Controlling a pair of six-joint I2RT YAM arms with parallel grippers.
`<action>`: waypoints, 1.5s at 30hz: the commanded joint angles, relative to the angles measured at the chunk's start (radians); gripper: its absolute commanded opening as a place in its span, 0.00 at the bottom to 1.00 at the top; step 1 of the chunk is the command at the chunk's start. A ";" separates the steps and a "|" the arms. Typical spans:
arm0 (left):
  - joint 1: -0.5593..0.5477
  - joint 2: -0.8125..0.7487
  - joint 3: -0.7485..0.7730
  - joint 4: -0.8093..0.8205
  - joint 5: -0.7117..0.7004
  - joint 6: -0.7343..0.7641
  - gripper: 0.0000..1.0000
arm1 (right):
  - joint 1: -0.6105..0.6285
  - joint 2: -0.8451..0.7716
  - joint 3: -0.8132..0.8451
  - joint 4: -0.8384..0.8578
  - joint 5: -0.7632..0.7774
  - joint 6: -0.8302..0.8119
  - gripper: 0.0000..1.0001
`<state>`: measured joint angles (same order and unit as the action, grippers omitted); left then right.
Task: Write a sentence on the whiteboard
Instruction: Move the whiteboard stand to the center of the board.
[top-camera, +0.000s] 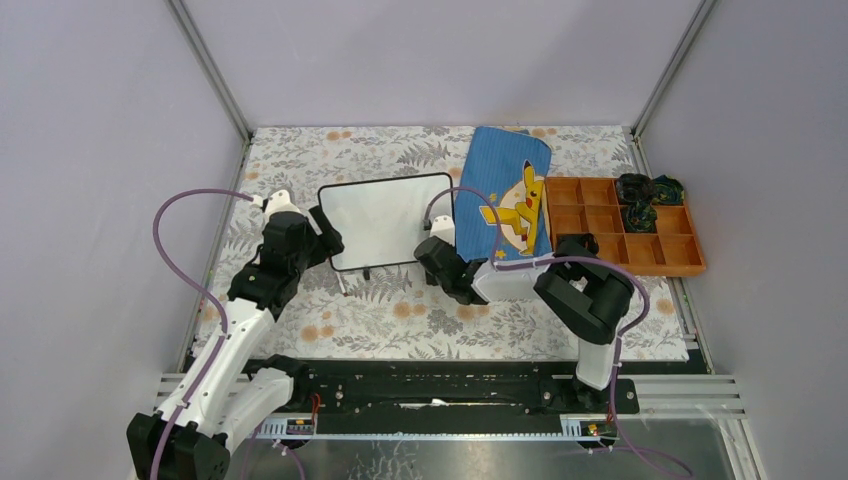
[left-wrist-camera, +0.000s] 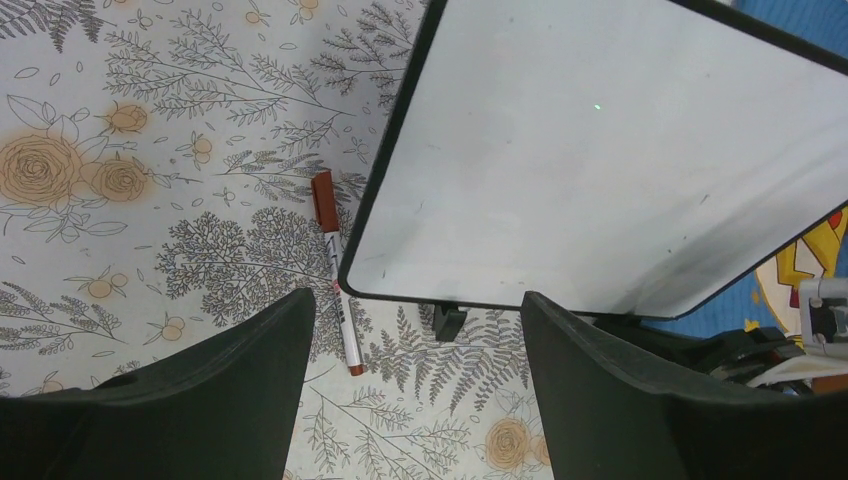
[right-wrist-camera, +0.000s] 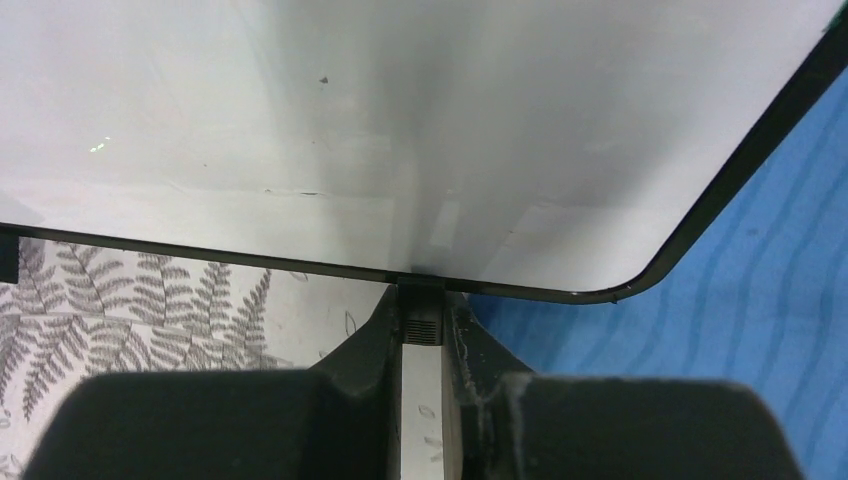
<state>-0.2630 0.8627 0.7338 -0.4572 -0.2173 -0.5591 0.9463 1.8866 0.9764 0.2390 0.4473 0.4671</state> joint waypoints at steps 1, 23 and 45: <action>-0.008 -0.012 -0.010 0.042 0.007 -0.004 0.82 | 0.026 -0.070 -0.062 -0.089 0.017 0.094 0.00; -0.016 -0.012 -0.013 0.039 -0.001 -0.002 0.83 | -0.019 -0.055 -0.018 -0.136 0.163 -0.072 0.00; -0.023 -0.004 -0.011 0.040 0.001 -0.003 0.83 | -0.051 -0.017 0.055 -0.165 0.100 -0.041 0.00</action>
<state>-0.2764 0.8650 0.7330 -0.4572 -0.2165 -0.5591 0.9035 1.8862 1.0172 0.1135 0.5304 0.4072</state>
